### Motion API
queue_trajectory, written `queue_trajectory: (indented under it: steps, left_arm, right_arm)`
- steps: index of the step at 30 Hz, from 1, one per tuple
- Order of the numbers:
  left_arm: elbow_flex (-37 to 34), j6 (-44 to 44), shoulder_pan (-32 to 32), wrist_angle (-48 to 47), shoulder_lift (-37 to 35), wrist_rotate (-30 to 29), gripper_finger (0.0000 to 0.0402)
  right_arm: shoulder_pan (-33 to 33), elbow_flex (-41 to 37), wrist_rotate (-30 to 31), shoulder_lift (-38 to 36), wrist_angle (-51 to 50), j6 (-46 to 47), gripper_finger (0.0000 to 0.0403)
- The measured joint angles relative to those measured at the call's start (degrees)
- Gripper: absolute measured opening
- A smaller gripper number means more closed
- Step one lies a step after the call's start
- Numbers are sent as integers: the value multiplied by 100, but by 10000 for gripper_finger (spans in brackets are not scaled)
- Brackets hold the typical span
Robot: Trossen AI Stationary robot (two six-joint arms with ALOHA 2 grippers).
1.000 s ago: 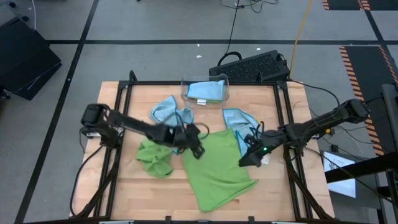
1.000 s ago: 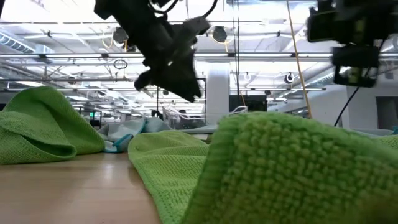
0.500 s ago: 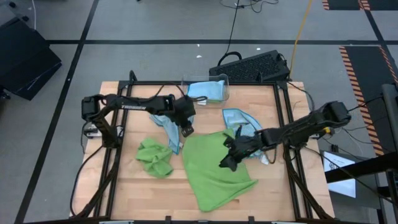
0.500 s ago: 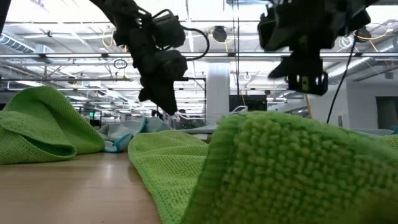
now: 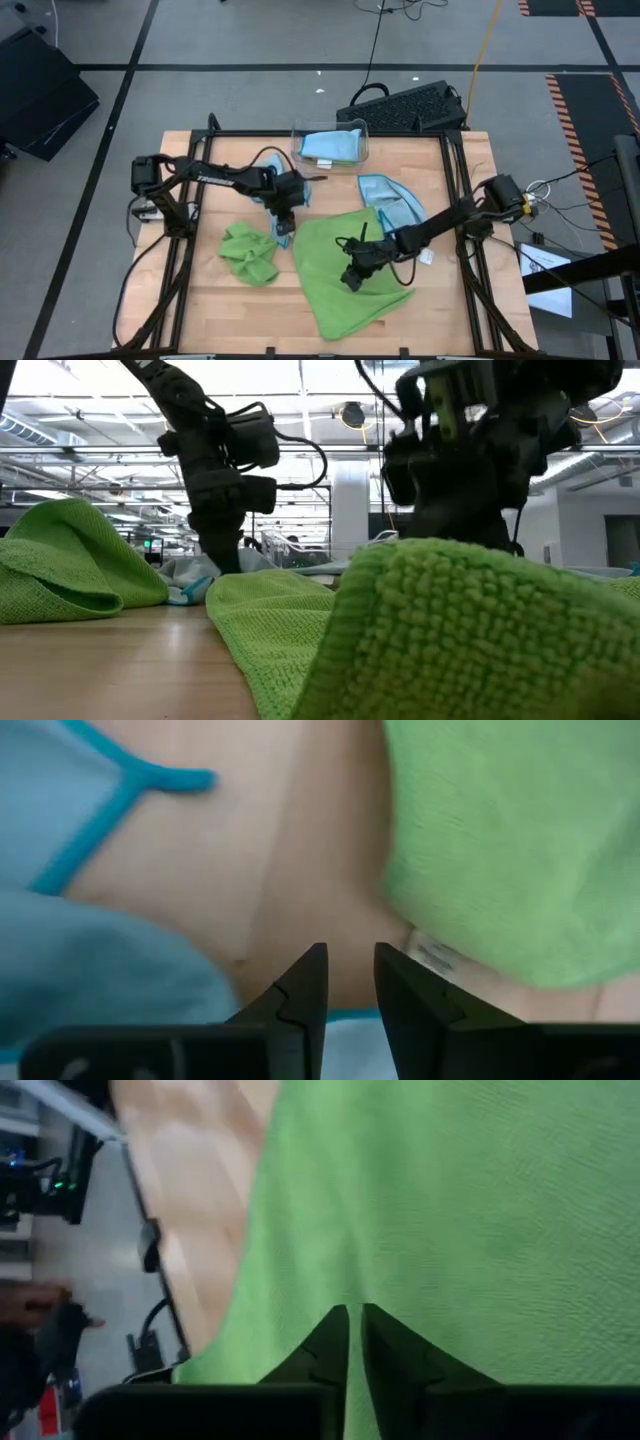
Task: Fold microfiber towels
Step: Fold the right green microfiber cloth
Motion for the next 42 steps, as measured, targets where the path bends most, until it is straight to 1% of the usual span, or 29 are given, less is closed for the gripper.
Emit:
queue_trajectory:
  steps: [6, 9, 10, 11, 13, 17, 21, 23, 25, 27, 29, 31, 33, 35, 37, 39, 42]
  left_arm:
    - [-2, -133, -383, 666, 5, -92, 86]
    - [11, -283, -599, 1254, 264, -640, 86]
    - [-1, -414, -648, 1338, 349, -686, 86]
    - [-11, -561, -686, 1484, 435, -652, 86]
    - [23, -919, -783, 2069, 562, -483, 86]
    - [20, -1570, -1094, 3102, 647, -100, 86]
    - [75, -1889, -1369, 3808, 352, -94, 86]
    - [100, -1801, -1463, 3818, 137, -227, 86]
    - [122, -1563, -1515, 3628, -33, -559, 86]
    - [83, -1473, -1482, 2928, -191, -1094, 86]
    - [109, -1512, -1365, 2409, -185, -1612, 86]
    - [80, -1589, -1217, 1678, -145, -1710, 86]
    - [91, -1756, -1097, 1505, 63, -1602, 86]
    - [55, -1877, -1024, 1266, 188, -1150, 86]
    - [74, -1992, -1022, 1452, 321, -647, 86]
    - [73, -2203, -1122, 1461, 403, -277, 86]
    - [70, -2571, -1336, 1791, 446, -41, 85]
  right_arm:
    - [-7, 2, 17, 60, 29, 74, 2]
    - [-29, 2, 28, 60, 26, 69, 1]
    - [-42, 0, 28, 60, 14, 69, 1]
    - [-48, 0, 28, 58, -4, 69, 1]
    - [-58, 1, 27, 59, -69, 57, 0]
    - [-72, -40, -1, 58, -180, 56, 0]
    - [-72, -207, -141, 58, -203, 230, 0]
    - [-46, -301, -141, 58, -195, 360, 0]
    - [-28, -396, -132, 51, -176, 476, 0]
    - [-16, -485, -137, 38, -144, 594, 0]
    - [-11, -526, -136, 33, -142, 649, 0]
    - [17, -529, -127, 32, -190, 659, 0]
    - [26, -531, -107, 32, -203, 662, 0]
    - [26, -531, -100, 32, -279, 662, 0]
    - [24, -531, -98, 34, -380, 666, 0]
    - [27, -531, -99, 34, -429, 670, 0]
    - [-15, -536, -125, 38, -454, 710, 0]
